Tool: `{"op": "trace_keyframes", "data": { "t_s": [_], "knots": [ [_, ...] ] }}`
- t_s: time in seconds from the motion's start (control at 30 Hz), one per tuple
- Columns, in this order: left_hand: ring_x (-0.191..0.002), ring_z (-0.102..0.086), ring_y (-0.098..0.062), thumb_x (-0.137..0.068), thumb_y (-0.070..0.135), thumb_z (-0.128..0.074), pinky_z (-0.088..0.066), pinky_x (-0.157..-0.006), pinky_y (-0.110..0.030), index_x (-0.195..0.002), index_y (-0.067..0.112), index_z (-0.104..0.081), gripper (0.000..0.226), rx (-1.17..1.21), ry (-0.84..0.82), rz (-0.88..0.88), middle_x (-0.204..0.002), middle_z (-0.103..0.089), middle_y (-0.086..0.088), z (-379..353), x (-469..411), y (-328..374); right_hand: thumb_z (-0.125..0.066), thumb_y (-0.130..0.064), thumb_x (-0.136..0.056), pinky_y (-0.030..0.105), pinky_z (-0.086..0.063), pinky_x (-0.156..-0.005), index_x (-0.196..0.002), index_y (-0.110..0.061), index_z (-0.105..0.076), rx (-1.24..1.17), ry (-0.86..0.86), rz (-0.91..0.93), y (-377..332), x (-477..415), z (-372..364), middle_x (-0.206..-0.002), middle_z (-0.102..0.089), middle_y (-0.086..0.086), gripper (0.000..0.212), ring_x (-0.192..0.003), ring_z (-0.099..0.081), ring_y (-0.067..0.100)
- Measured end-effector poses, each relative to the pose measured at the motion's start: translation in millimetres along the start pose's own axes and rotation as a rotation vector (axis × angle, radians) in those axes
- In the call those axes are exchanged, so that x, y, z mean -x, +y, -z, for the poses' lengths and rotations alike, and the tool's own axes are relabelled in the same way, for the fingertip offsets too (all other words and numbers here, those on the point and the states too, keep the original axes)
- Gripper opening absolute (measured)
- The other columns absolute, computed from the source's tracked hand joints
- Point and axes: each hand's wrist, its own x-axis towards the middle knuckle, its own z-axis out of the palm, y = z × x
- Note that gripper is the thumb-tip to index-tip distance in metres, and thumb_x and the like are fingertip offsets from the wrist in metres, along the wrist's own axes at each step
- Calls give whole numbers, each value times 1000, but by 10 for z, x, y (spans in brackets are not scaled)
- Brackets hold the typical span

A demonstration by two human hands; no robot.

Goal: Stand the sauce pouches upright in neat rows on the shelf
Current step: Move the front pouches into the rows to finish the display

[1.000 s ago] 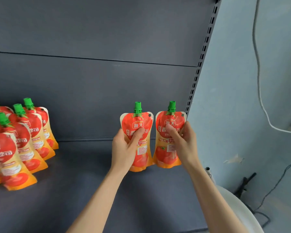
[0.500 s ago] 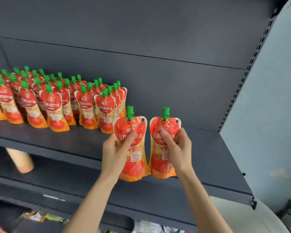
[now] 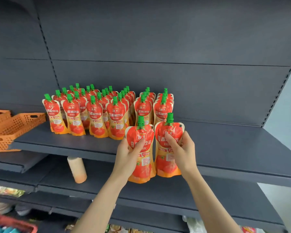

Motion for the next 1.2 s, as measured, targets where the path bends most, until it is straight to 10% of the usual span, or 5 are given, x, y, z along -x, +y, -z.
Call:
{"op": "trace_keyframes", "data": {
  "t_s": [0.47, 0.97, 1.2],
  "knots": [
    [-94, -62, 1, -84, 24, -67, -48, -74, -17, -95, 36, -55, 21, 13, -133, -21, -100, -65, 15, 395, -951, -155, -63, -29, -87, 35, -56, -79, -94, -20, -55, 140, 154, -13, 111, -429, -525, -97, -69, -2, 14, -91, -68, 14],
    [-110, -57, -10, -82, 29, -70, -51, -86, -25, -115, 29, -52, 38, -100, -211, -8, -120, -58, 2, 187, -1798, -639, -63, -26, -88, 38, -56, -84, -109, -13, -54, 83, 119, -52, 556, -1078, -510, -106, -69, 4, 27, -97, -68, 17],
    [-106, -53, -6, -73, 24, -79, -41, -77, -10, -119, 23, -41, 59, -249, -132, -40, -115, -54, 7, 200, -1529, -987, -74, -9, -77, 15, -53, -64, -111, -19, -47, 211, 71, -92, 901, -901, -478, -109, -62, 2, 44, -98, -64, 13]
  ]
}}
